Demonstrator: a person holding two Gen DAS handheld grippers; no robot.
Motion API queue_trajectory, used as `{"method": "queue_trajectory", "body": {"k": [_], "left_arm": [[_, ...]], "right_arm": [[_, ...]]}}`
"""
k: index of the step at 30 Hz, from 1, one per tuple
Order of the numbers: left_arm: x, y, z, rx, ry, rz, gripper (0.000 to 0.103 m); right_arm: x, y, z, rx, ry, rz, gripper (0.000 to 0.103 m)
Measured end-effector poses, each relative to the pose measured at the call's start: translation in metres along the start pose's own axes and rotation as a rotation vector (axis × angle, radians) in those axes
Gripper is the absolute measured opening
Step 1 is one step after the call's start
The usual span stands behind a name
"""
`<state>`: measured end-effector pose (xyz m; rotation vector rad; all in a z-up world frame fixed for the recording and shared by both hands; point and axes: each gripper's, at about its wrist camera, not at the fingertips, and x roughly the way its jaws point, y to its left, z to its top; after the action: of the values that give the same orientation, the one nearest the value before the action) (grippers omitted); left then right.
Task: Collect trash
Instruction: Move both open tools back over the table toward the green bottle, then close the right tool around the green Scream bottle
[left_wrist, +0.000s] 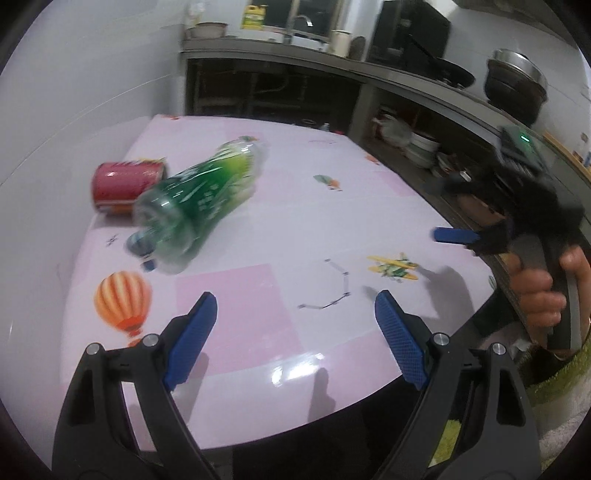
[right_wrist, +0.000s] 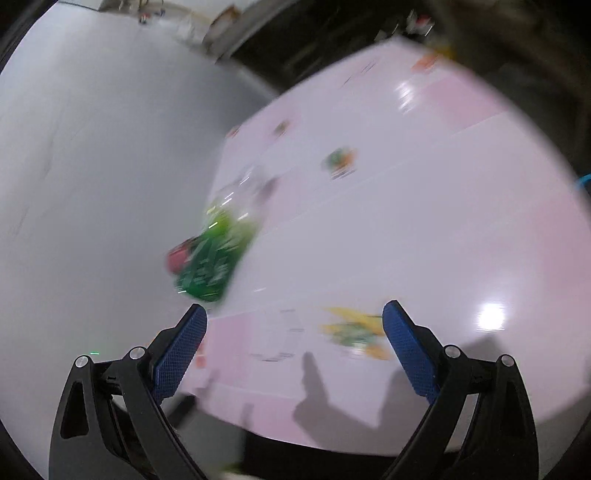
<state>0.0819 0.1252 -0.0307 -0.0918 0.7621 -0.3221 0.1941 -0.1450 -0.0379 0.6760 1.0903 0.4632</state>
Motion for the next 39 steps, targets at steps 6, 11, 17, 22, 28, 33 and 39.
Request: {"method": "queue_trajectory", "body": {"k": [6, 11, 17, 22, 28, 33, 39], "left_arm": [[-0.009, 0.027, -0.009, -0.056, -0.003, 0.05, 0.083], [-0.014, 0.041, -0.011, -0.091, -0.023, 0.074, 0.083], [-0.017, 0.057, -0.011, -0.118, -0.036, 0.082, 0.083], [-0.015, 0.064, -0.011, -0.131, -0.034, 0.082, 0.083], [-0.013, 0.07, -0.01, -0.147, -0.038, 0.087, 0.083], [-0.011, 0.072, -0.007, -0.156, -0.038, 0.089, 0.083], [-0.006, 0.077, 0.006, -0.173, -0.053, 0.083, 0.083]], "right_arm": [[0.075, 0.038, 0.032, 0.039, 0.111, 0.073, 0.093], [0.129, 0.058, 0.062, 0.121, 0.154, 0.054, 0.093], [0.167, 0.074, 0.085, 0.148, 0.16, -0.013, 0.093], [0.189, 0.08, 0.093, 0.151, 0.179, -0.059, 0.093], [0.203, 0.091, 0.102, 0.054, 0.195, -0.106, 0.08], [0.205, 0.088, 0.107, -0.012, 0.234, -0.087, 0.073], [0.186, 0.082, 0.105, -0.141, 0.247, -0.125, 0.073]]}}
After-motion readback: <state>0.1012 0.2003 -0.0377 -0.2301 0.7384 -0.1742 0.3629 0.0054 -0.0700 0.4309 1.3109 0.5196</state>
